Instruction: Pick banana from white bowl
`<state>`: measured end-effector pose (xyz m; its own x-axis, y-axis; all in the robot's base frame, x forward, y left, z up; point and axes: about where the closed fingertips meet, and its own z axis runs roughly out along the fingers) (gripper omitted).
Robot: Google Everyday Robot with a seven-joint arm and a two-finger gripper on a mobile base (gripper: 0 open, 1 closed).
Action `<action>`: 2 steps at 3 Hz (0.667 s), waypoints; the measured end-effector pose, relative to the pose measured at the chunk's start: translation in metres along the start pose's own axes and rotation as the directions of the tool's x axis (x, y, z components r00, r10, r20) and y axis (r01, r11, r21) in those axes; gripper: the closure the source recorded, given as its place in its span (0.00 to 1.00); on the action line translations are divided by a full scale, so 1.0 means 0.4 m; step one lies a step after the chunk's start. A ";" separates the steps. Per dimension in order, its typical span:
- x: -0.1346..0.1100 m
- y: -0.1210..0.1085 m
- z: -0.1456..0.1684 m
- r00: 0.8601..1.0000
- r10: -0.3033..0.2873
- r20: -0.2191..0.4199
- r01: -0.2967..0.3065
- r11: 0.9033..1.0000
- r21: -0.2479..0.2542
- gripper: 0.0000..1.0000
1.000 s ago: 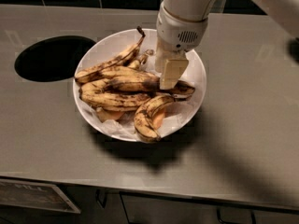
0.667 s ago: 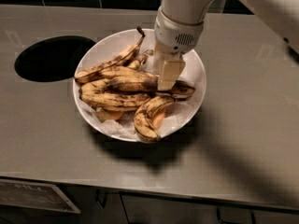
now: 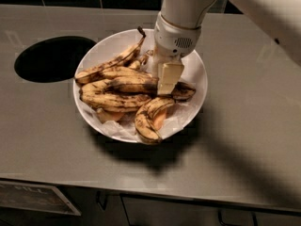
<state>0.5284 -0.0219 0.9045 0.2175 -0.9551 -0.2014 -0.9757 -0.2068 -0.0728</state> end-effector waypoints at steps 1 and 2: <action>-0.001 0.000 -0.005 1.000 0.000 0.000 0.000 1.000 0.000 0.72; -0.007 0.001 -0.002 1.000 -0.002 0.004 0.002 1.000 0.002 0.95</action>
Offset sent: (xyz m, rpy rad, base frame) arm -0.0089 0.0018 -0.0008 -0.0038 0.0212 0.0094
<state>0.5275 -0.0195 0.9058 0.2195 -0.9537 -0.2055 -0.9752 -0.2082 -0.0756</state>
